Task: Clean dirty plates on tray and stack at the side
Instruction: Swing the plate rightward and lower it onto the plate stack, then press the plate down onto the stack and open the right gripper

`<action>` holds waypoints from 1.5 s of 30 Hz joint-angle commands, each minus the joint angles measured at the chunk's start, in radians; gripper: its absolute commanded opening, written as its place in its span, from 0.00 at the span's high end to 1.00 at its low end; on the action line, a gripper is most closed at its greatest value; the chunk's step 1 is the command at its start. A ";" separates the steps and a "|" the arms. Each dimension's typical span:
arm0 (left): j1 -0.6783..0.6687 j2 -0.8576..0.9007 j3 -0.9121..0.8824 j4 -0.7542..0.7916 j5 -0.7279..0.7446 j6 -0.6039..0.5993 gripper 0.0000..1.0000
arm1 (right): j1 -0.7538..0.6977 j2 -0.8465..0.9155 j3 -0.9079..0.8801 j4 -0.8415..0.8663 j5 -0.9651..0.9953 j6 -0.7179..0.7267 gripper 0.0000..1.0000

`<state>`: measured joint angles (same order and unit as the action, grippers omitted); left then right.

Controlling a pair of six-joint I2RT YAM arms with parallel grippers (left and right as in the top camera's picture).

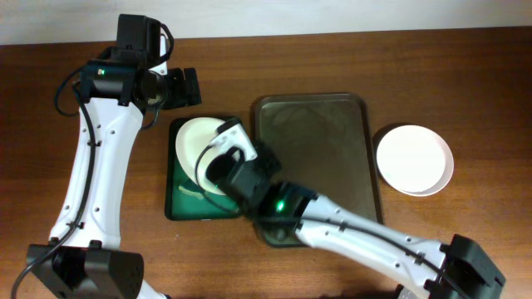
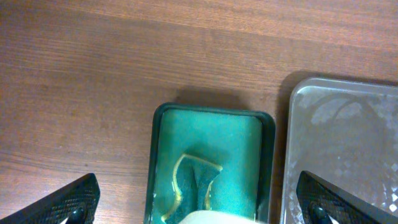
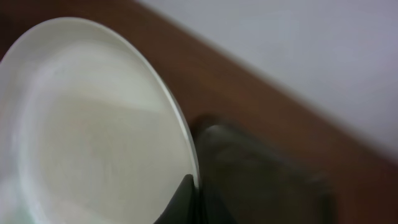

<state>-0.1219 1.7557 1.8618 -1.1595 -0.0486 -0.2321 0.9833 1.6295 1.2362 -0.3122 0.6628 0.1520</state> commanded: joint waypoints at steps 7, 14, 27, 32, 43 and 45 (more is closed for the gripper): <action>0.002 -0.010 0.011 0.001 0.007 -0.005 0.01 | -0.369 -0.019 0.011 -0.157 -0.781 0.322 0.96; 0.002 -0.010 0.011 0.001 0.007 -0.005 0.01 | -0.776 -0.059 0.011 -0.327 -1.149 0.320 0.96; 0.002 -0.010 0.011 0.001 0.007 -0.006 0.01 | -1.681 -0.057 0.010 -0.754 -1.007 0.080 0.96; 0.002 -0.010 0.011 0.001 0.007 -0.005 0.01 | -1.756 -0.056 -0.039 -0.758 -0.912 0.101 0.96; 0.002 -0.010 0.011 0.001 0.007 -0.005 0.01 | -1.626 -0.052 -0.134 -0.660 -0.886 0.099 0.41; 0.002 -0.010 0.011 0.001 0.007 -0.005 0.01 | -1.591 -0.052 -0.134 -0.660 -0.887 0.096 0.38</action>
<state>-0.1219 1.7557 1.8618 -1.1595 -0.0486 -0.2321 -0.6437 1.5978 1.1076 -0.9718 -0.2436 0.2527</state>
